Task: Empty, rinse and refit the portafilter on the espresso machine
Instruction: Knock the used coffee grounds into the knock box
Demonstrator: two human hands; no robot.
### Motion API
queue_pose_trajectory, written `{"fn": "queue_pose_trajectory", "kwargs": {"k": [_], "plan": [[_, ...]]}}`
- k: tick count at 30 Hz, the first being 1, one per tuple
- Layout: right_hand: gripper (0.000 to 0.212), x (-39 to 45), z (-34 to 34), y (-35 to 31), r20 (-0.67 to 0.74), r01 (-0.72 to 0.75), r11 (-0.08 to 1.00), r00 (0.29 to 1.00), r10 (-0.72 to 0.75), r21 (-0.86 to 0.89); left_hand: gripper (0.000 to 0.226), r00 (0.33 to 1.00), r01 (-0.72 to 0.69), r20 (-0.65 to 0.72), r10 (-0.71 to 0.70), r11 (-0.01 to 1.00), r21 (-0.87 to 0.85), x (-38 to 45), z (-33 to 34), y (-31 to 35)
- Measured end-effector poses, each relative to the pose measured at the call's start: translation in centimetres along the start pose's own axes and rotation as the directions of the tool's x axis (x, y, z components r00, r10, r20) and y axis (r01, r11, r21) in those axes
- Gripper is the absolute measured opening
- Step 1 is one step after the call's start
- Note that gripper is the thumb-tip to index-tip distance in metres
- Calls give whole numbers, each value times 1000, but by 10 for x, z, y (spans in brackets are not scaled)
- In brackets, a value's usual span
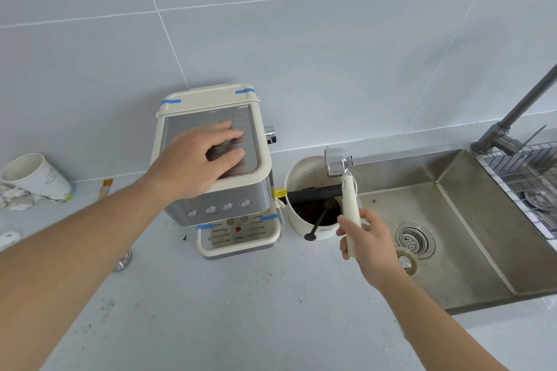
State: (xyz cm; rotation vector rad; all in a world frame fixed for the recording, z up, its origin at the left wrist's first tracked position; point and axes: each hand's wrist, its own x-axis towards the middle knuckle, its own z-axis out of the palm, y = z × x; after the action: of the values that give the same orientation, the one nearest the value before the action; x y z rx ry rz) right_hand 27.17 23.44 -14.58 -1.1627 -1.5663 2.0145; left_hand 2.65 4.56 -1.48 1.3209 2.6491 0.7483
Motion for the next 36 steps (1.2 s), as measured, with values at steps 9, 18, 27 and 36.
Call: {"fn": "queue_pose_trajectory", "kwargs": {"k": [9, 18, 27, 36], "plan": [[30, -12, -14, -3, 295, -165, 926, 953, 61, 341, 40, 1000, 22, -3, -22, 1000, -3, 1, 1, 0], [50, -29, -16, -6, 445, -299, 837, 892, 76, 458, 41, 999, 45, 4, -45, 999, 6, 0, 0, 2], [44, -42, -11, -29, 406, -313, 808, 908, 101, 499, 43, 999, 35, 15, -35, 999, 9, 0, 0, 3], [40, -44, 3, -44, 369, -282, 818, 925, 94, 501, 45, 1000, -11, 26, 9, 997, 74, 0, -1, 4]]}}
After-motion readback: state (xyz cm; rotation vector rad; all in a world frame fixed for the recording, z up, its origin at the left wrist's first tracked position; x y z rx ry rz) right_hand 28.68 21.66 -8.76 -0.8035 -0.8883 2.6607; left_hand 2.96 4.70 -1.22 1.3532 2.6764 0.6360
